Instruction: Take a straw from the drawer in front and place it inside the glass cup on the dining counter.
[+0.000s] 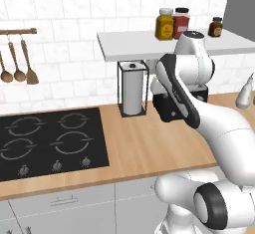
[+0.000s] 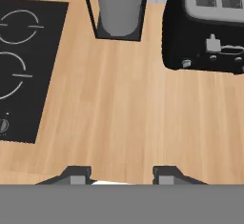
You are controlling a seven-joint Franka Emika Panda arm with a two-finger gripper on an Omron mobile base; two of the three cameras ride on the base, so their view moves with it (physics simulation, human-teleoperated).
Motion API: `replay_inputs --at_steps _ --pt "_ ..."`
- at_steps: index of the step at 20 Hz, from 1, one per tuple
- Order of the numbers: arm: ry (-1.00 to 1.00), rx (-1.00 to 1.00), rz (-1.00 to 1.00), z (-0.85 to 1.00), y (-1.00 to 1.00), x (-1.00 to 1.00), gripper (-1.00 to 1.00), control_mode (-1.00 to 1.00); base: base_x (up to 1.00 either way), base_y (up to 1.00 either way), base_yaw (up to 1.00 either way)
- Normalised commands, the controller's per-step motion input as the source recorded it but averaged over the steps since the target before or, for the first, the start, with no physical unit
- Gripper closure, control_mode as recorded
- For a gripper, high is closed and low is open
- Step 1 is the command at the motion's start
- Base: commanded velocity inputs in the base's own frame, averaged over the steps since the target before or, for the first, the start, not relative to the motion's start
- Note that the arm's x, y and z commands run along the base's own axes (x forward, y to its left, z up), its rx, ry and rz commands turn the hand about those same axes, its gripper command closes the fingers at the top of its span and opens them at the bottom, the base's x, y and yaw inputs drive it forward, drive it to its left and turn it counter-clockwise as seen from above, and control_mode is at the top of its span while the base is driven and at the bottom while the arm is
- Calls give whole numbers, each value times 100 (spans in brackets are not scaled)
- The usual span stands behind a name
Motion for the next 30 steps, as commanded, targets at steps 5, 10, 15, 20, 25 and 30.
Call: replay_inputs --at_steps 5,10,15,20,25,30 --pt "0 0 0 0 0 0 -100 100 -16 0 0" --pt "0 0 0 0 0 0 -100 100 -96 -4 0" --pt "0 0 0 0 0 0 -100 100 -30 -31 16" --pt "0 0 0 0 0 0 -100 100 0 -77 51" --pt "0 0 0 0 0 0 -100 100 0 -80 57" --pt "0 0 0 0 0 0 -100 100 0 -73 59"
